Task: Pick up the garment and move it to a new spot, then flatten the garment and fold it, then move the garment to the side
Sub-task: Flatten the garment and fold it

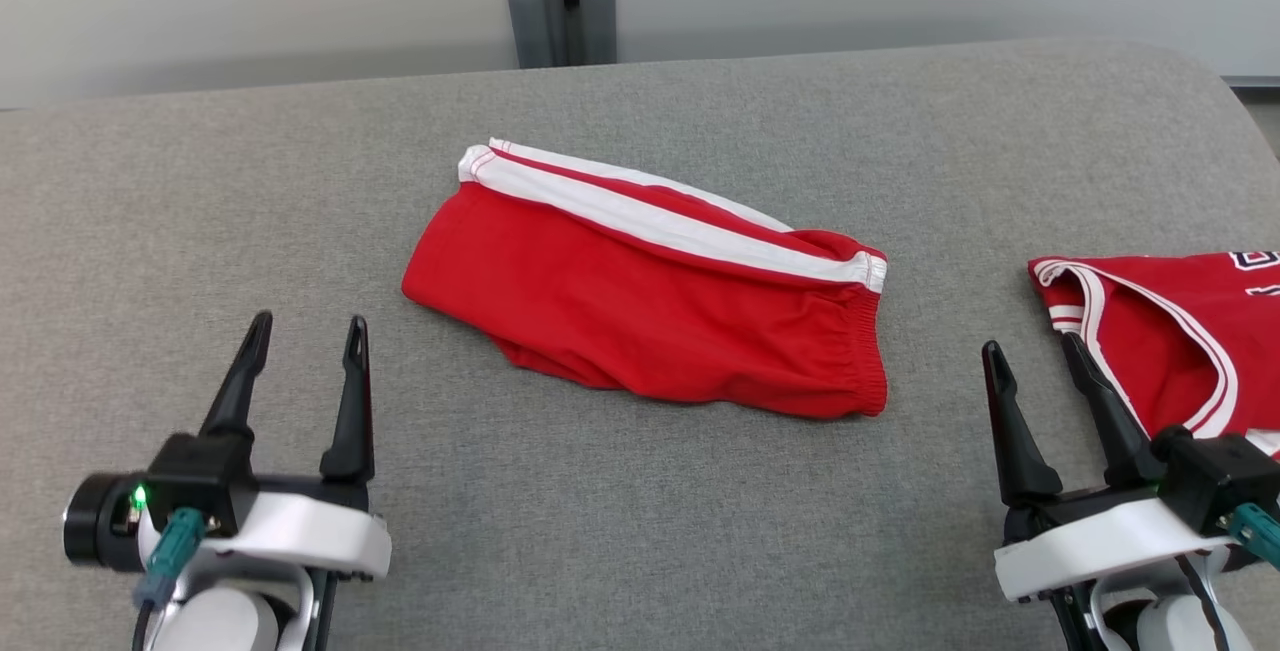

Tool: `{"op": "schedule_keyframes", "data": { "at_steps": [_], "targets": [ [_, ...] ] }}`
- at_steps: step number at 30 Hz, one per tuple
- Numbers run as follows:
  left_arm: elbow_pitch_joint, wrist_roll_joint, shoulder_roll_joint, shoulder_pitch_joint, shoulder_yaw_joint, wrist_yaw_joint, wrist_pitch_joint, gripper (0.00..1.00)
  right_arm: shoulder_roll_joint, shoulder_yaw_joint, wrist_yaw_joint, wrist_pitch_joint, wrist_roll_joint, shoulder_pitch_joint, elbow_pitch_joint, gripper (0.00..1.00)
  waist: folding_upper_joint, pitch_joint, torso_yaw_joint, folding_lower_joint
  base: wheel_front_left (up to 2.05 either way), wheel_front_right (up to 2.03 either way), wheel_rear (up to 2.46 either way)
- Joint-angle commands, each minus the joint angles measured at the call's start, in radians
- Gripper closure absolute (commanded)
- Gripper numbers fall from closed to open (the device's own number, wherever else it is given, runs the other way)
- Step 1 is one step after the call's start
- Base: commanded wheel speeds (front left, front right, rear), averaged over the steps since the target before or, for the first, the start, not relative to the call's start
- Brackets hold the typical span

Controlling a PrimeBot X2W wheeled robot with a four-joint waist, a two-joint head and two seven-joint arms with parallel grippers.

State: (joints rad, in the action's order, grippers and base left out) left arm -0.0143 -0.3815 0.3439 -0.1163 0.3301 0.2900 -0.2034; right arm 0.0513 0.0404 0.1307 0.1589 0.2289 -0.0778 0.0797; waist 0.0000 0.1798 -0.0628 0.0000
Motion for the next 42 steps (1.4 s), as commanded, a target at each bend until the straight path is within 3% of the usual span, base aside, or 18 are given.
{"op": "schedule_keyframes", "data": {
  "at_steps": [1, 7, 14, 25, 29, 30, 31, 32, 33, 34, 42],
  "targets": [
    [0.002, -0.007, 0.010, -0.033, -0.003, -0.008, 0.003, 0.00, 0.002, 0.002, 0.000, 0.003, 0.000, -0.014, -0.003, 0.00, 0.0000, 0.007, -0.005, 0.0000, 0.00, 0.00, 0.00],
    [-0.072, -0.039, 0.011, -0.151, 0.021, -0.087, 0.060, 0.00, 0.002, 0.023, 0.000, 0.007, 0.007, -0.039, 0.001, 0.00, 0.0000, 0.040, -0.039, 0.0000, 0.00, 0.00, 0.00],
    [-0.315, -0.110, 0.006, -0.325, 0.043, -0.213, 0.150, 0.00, 0.002, 0.054, 0.000, 0.023, 0.025, -0.066, 0.011, 0.00, 0.0000, 0.094, -0.104, 0.0000, 0.00, 0.00, 0.00],
    [-0.688, -0.214, 0.000, -0.464, 0.021, -0.331, 0.244, 0.00, 0.002, 0.071, 0.000, 0.058, 0.054, -0.081, 0.044, 0.00, 0.0000, 0.131, -0.151, 0.0000, 0.00, 0.00, 0.00],
    [-0.736, -0.249, -0.023, -0.479, 0.034, -0.379, 0.276, 0.00, 0.002, 0.073, 0.000, 0.064, 0.058, -0.087, 0.049, 0.00, 0.0000, 0.132, -0.148, 0.0000, 0.00, 0.00, 0.00],
    [-0.740, -0.262, -0.032, -0.480, 0.040, -0.389, 0.284, 0.05, 0.002, 0.073, 0.000, 0.064, 0.059, -0.090, 0.049, 0.00, 0.0000, 0.133, -0.146, 0.0000, 0.00, 0.00, 0.00],
    [-0.742, -0.267, -0.037, -0.483, 0.045, -0.396, 0.285, 0.24, 0.002, 0.073, 0.000, 0.066, 0.061, -0.092, 0.050, 0.00, 0.0000, 0.134, -0.145, 0.0000, 0.00, 0.00, 0.00],
    [-0.745, -0.270, -0.036, -0.489, 0.049, -0.401, 0.281, 0.55, 0.002, 0.075, 0.000, 0.067, 0.063, -0.095, 0.052, 0.00, 0.0000, 0.134, -0.144, 0.0000, 0.00, 0.00, 0.00],
    [-0.747, -0.276, -0.037, -0.494, 0.053, -0.406, 0.277, 0.74, 0.002, 0.078, 0.000, 0.068, 0.064, -0.096, 0.053, 0.00, 0.0000, 0.135, -0.144, 0.0000, 0.00, 0.00, 0.00],
    [-0.750, -0.280, -0.037, -0.499, 0.055, -0.408, 0.268, 1.00, 0.002, 0.080, 0.000, 0.068, 0.066, -0.098, 0.054, 0.00, 0.0000, 0.136, -0.145, 0.0000, 0.00, 0.00, 0.00],
    [-0.753, -0.295, -0.029, -0.467, 0.063, -0.418, 0.174, 1.00, 0.002, 0.080, 0.000, 0.073, 0.073, -0.088, 0.071, 0.00, 0.0000, 0.121, -0.150, 0.0000, 0.00, 0.00, 0.00]
  ]
}}
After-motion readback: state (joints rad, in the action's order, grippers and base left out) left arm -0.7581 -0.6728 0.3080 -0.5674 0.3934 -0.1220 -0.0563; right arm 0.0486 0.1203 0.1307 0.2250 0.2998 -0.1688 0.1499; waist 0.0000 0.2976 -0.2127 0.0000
